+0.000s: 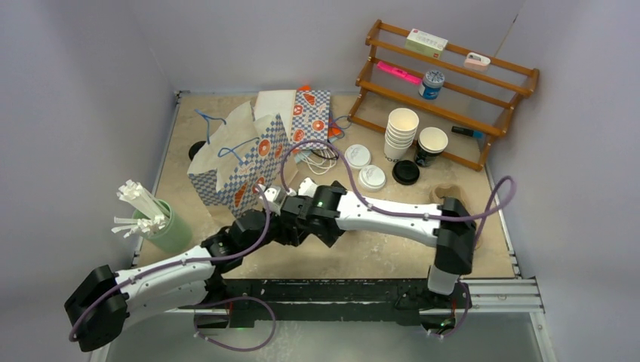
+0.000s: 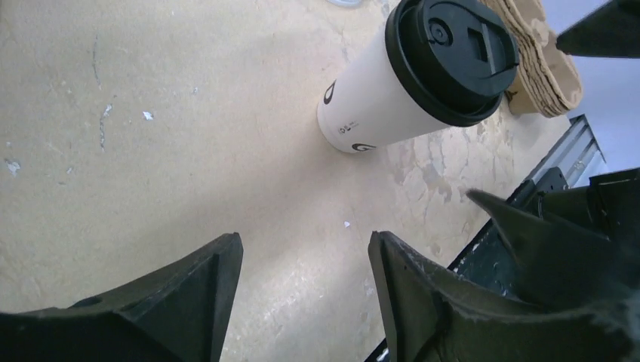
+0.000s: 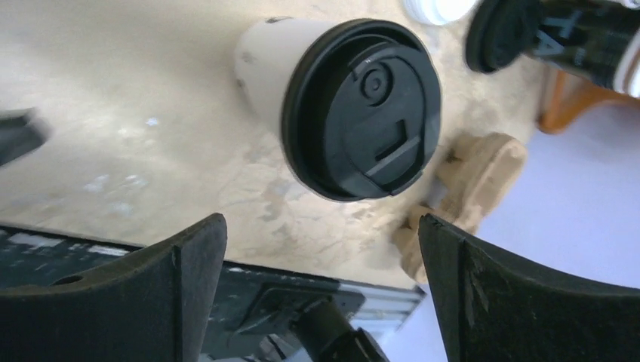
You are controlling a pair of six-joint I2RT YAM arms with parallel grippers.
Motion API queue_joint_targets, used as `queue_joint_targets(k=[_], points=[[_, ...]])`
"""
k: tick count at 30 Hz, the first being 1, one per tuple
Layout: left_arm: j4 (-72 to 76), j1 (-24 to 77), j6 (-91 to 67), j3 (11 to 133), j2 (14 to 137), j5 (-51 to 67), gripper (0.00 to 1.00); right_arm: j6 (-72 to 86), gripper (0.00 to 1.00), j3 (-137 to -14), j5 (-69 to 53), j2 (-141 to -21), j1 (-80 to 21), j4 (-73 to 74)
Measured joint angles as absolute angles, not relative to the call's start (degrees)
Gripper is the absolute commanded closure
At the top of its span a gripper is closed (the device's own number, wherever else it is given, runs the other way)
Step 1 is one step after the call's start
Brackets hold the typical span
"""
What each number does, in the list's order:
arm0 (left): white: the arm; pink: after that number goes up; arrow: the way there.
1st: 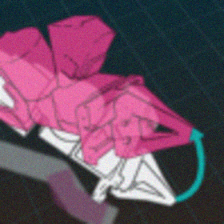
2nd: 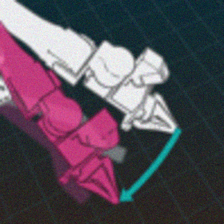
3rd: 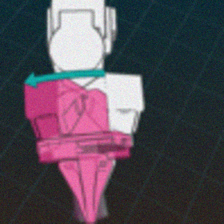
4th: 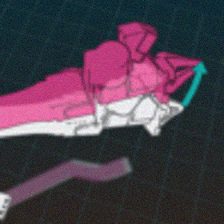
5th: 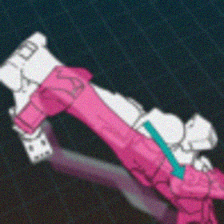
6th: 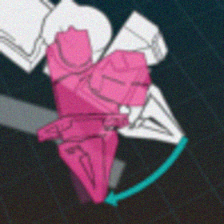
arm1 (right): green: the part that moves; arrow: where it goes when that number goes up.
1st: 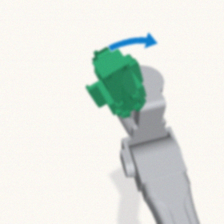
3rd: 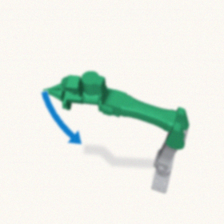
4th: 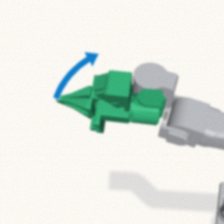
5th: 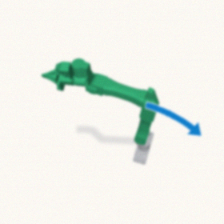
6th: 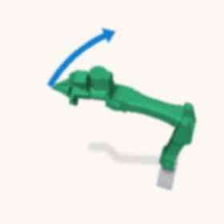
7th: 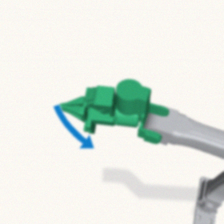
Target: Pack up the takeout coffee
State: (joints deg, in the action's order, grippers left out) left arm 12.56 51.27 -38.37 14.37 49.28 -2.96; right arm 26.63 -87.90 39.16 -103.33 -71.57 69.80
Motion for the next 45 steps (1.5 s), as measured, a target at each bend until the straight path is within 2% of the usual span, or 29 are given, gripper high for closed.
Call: queue_joint_targets(k=[6, 10, 14, 17, 22, 28, 33, 40, 45], points=[[8.08, 50.85, -36.05, 18.74, 51.48, -2.68, 0.33, 24.6, 0.07, -85.78, 30.37, -92.18, -69.49, 59.77], [6.7, 50.85, -33.1, 23.33, 53.36, -1.23, 0.27, 24.6, 0.02, -79.79, 23.97, -82.43, -59.0, 51.16], [8.36, 50.85, -30.09, 26.83, 56.23, 1.5, 0.22, 24.45, 0.03, -75.59, 20.1, -77.32, -51.33, 46.72], [11.6, 50.85, -27.83, 27.86, 59.22, 3.88, 0.21, 24.45, 0.12, -73.3, 17.78, -76.86, -49.98, 44.49], [14.66, 50.87, -25.23, 30.35, 65.23, 5.82, 0.3, 27.27, 0.29, -67.75, 15.25, -75.48, -45.12, 40.82], [15.35, 50.74, -24.18, 38.65, 71.18, 5.72, 0.36, 34.35, 0.43, -59.64, 13.96, -65.39, -41.06, 37.6], [15.29, 50.59, -23.31, 42.61, 73.01, 5.8, 0.38, 43.16, 0.61, -55.0, 13.98, -59.37, -40.93, 35.57], [13.93, 48.93, -23.2, 48.25, 79.59, 8.21, 0.41, 54.46, 0.64, -48.12, 13.98, -53.32, -40.91, 34.11], [11.38, 48.07, -23.38, 49.8, 82.0, 9.19, 0.38, 60.69, 0.66, -41.06, 13.26, -48.16, -40.91, 31.33]])
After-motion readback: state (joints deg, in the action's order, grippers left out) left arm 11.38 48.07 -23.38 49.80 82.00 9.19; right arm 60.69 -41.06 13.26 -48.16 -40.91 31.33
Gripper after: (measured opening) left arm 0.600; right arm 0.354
